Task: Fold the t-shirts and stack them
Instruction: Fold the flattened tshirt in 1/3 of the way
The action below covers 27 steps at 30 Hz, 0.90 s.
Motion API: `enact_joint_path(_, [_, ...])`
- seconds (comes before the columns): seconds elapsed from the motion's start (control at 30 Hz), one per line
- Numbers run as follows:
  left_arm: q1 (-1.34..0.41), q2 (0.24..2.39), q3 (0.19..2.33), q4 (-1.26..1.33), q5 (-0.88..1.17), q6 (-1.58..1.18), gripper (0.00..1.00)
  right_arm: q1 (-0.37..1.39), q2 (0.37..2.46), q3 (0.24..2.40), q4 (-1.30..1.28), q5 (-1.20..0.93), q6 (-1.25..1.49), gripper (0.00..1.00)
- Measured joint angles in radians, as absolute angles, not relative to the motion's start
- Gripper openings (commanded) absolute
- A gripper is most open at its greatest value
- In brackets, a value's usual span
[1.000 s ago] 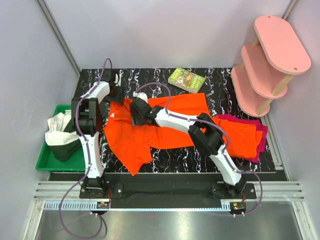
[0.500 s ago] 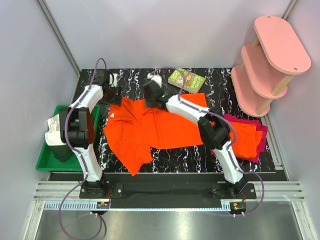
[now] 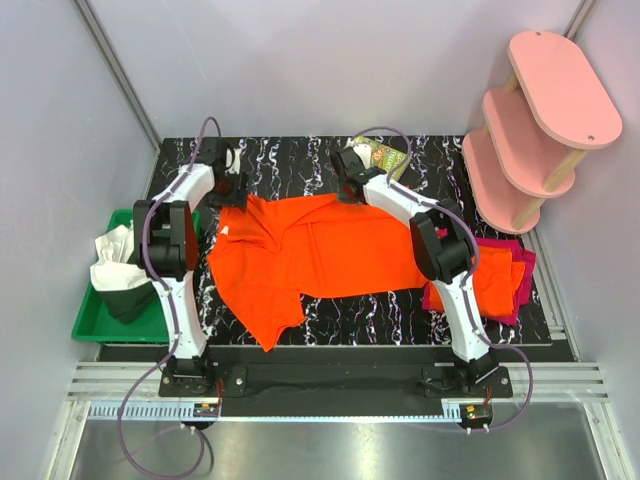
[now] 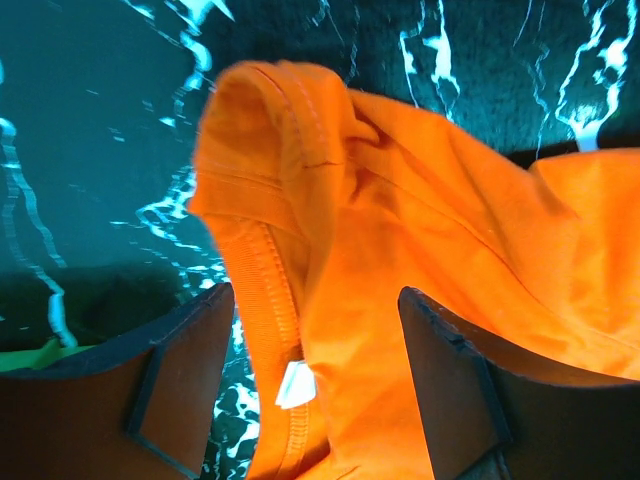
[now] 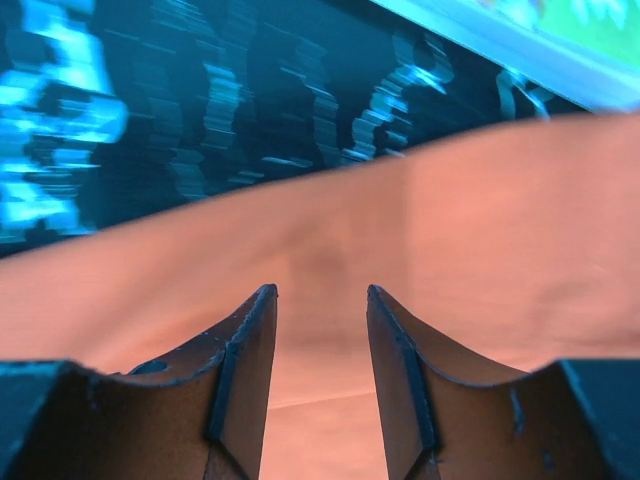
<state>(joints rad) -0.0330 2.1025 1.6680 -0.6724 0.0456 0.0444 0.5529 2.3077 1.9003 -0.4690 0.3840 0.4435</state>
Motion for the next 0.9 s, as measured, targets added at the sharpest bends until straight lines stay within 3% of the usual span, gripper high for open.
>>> enact_joint_path(0.37, [-0.079, 2.23, 1.797, -0.751, 0.044, 0.045, 0.72, 0.446, 2.307, 1.84, -0.523, 0.383, 0.474, 0.49])
enact_joint_path(0.9, [-0.082, 2.427, 2.134, -0.954, -0.039, 0.053, 0.72, 0.418, 2.373, 1.964, -0.651, 0.301, 0.503, 0.5])
